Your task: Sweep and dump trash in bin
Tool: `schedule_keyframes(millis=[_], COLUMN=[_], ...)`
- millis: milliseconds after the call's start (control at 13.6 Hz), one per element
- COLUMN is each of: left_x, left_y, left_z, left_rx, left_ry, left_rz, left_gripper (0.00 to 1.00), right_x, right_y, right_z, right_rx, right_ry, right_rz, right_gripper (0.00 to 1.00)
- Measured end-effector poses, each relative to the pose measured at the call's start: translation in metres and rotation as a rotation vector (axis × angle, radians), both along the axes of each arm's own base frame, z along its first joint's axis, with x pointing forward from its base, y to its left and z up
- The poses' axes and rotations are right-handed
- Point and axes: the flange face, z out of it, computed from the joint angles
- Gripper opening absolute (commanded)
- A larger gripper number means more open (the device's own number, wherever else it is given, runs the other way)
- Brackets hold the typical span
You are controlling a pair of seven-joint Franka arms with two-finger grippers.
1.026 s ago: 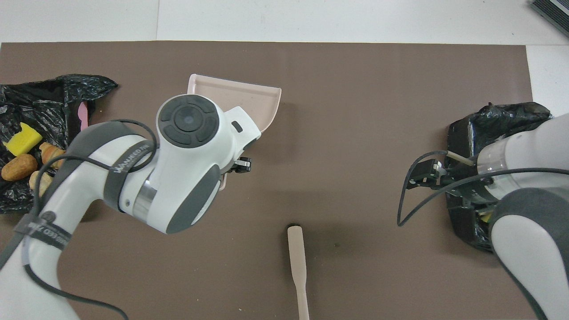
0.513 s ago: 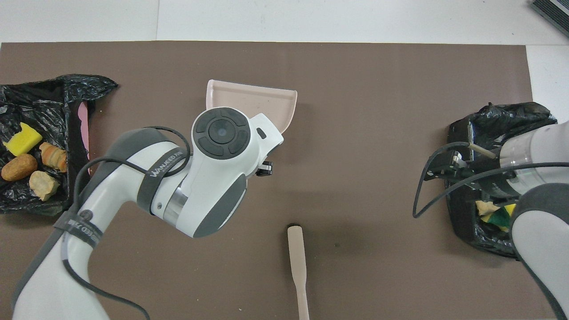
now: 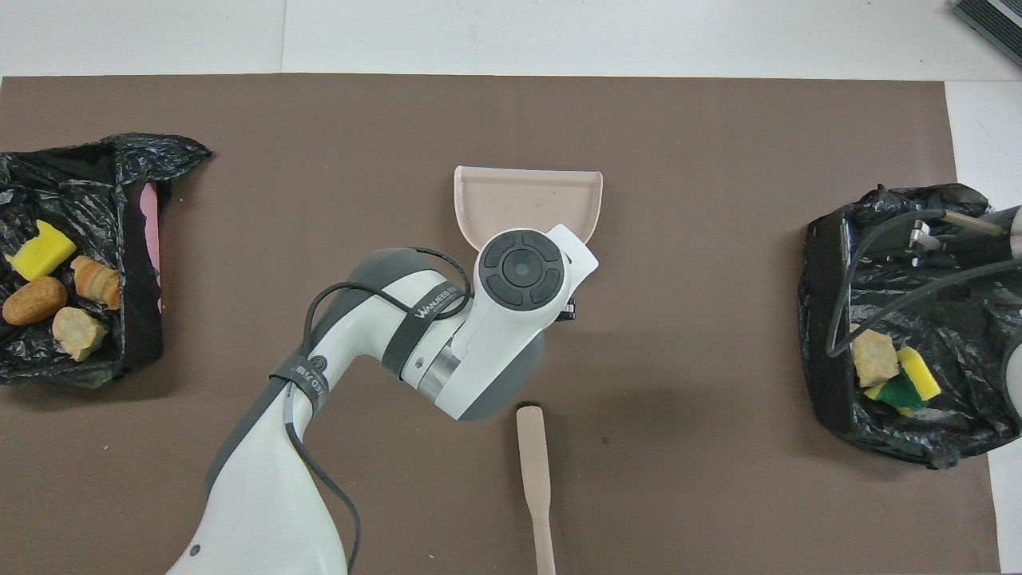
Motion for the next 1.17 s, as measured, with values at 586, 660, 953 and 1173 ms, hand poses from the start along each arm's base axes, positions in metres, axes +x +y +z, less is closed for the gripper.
schedule_keyframes(millis=[586,660,953,1173], left_x=[-0.001,-0.001,0.005,0.005], left_y=[0.002,0.002,0.017,0.056], left_z=[-0.009,-0.009,0.026,0.088], left_rx=[0.01,0.01,0.012,0.043], left_ry=[0.015,0.014,0.001,0.018], left_rz=[0.003,0.003,0.025,0.053], left_gripper=[1.0,1.0,1.0,1.0], right_x=[-0.014,-0.011,0.002,0.003], right_y=[-0.03,-0.032,-0.04,-0.038], right_z=[0.017,0.017,0.027,0.028], right_rx=[-0.021,-0.023,-0.032,-0.031], right_ry=[0.032,0.028,0.005,0.003], right_rz=[0.15,0.147,0.13,0.133], right_gripper=[1.0,1.0,1.0,1.0])
